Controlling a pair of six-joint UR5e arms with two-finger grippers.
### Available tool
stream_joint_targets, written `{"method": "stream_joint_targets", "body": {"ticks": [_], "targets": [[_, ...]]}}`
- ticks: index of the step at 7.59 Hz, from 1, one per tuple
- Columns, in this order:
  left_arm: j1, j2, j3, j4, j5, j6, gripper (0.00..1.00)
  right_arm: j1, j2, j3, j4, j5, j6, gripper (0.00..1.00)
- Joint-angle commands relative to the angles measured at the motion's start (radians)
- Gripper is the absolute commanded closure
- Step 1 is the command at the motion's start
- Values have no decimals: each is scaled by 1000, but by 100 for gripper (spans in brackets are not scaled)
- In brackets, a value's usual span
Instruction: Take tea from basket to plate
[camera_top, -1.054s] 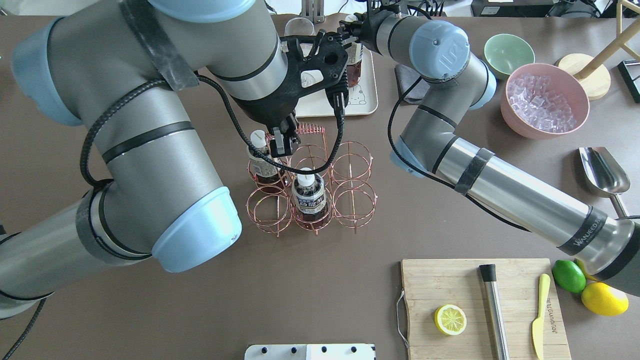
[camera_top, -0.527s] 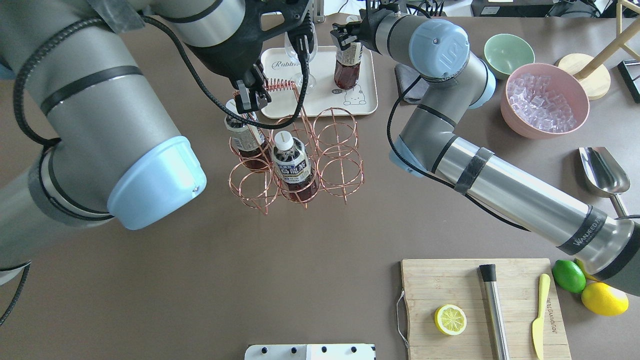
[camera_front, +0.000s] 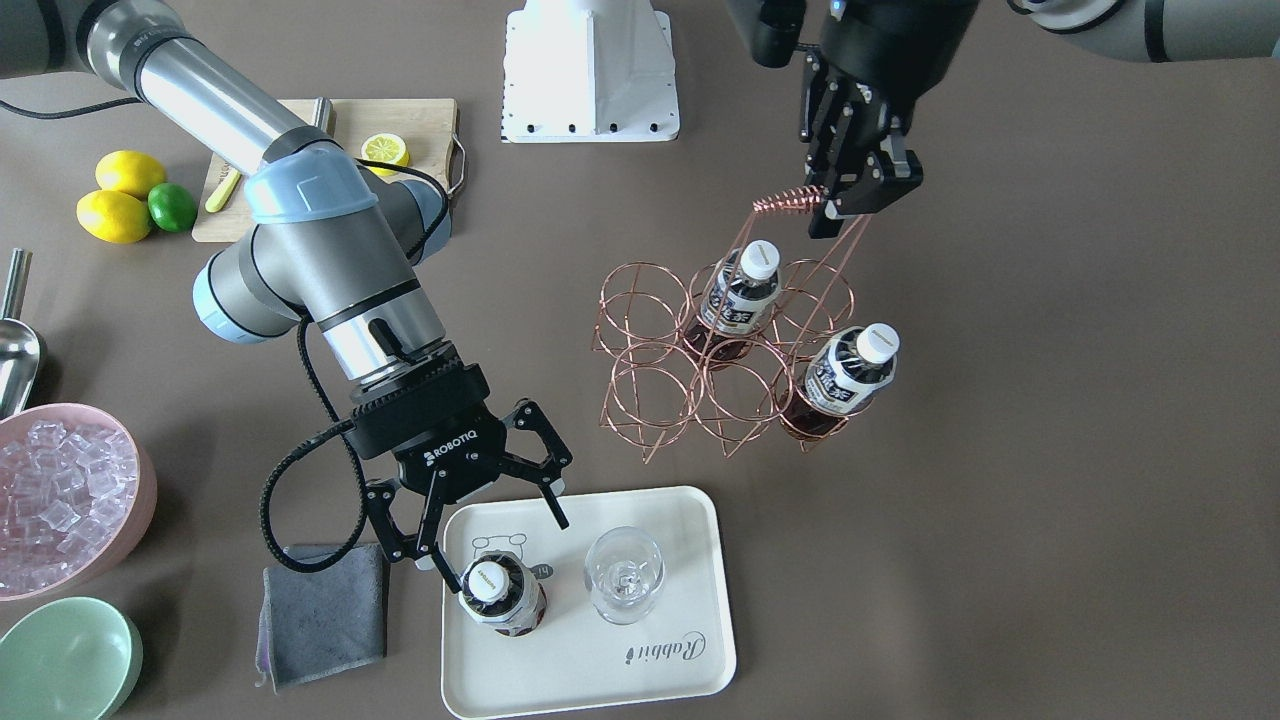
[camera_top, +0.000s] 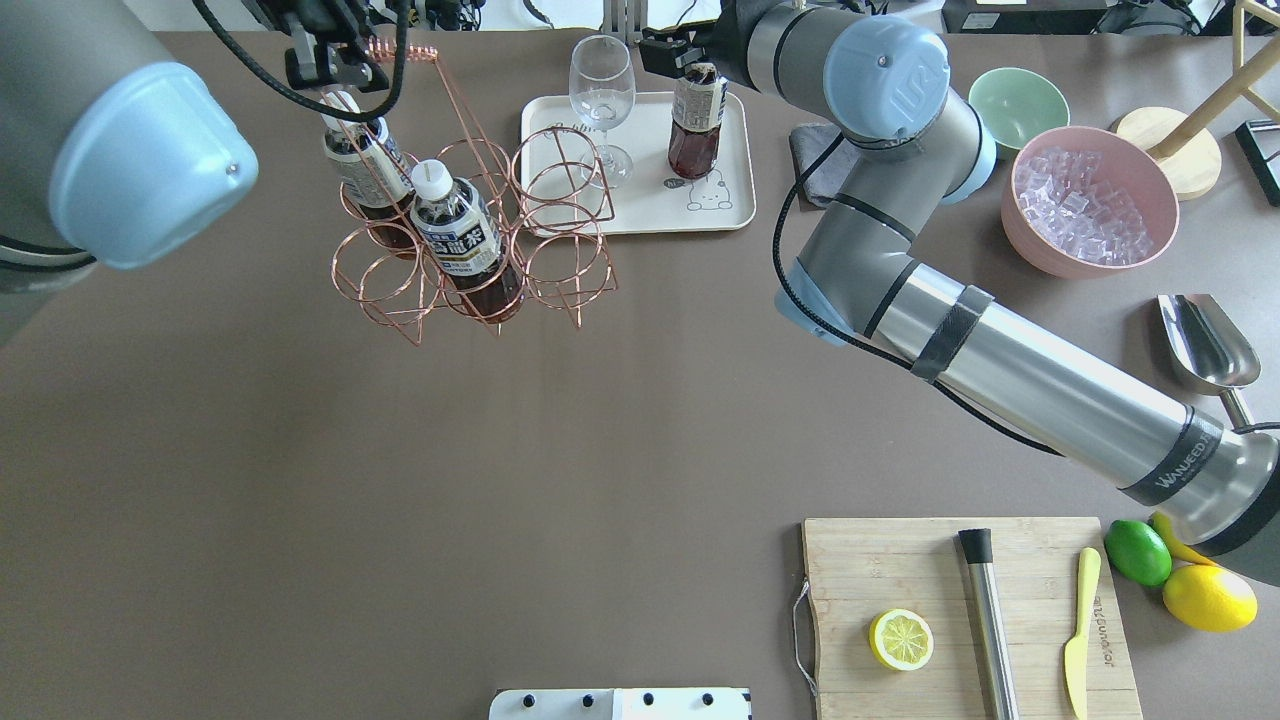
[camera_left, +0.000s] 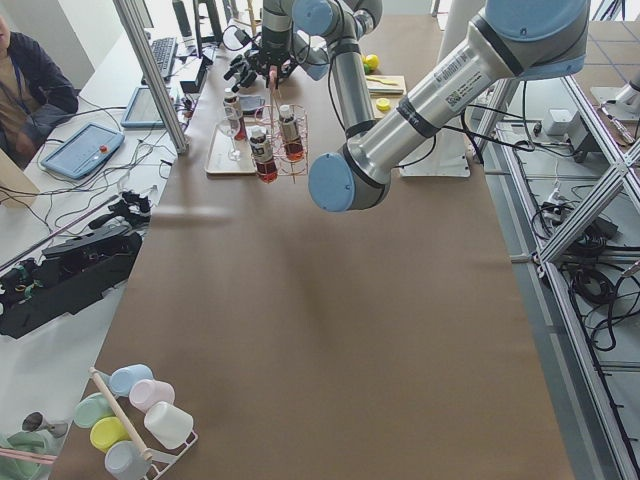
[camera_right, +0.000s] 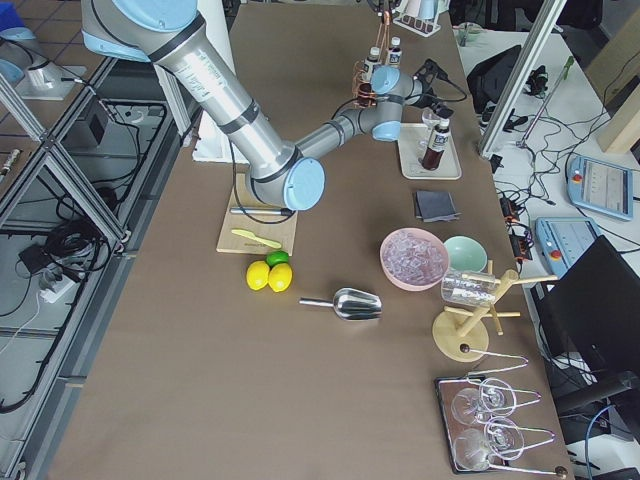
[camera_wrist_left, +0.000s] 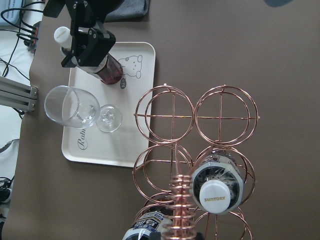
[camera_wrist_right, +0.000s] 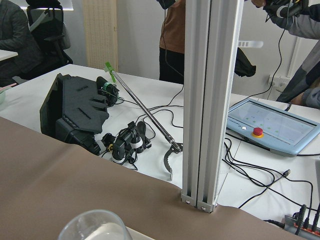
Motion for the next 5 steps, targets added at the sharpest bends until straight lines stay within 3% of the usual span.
{"method": "stream_joint_targets", "body": {"ticks": [1,4,5], "targets": [[-188,110,34,1,-92,225,100,128,-48,206,-220,210,21,0],[-406,248,159,-5,-120,578,100,160,-273,640,-624,211,129,0],[-454,306,172,-7,-120,620,100,195,-368,733,-713,220,142,0]]}}
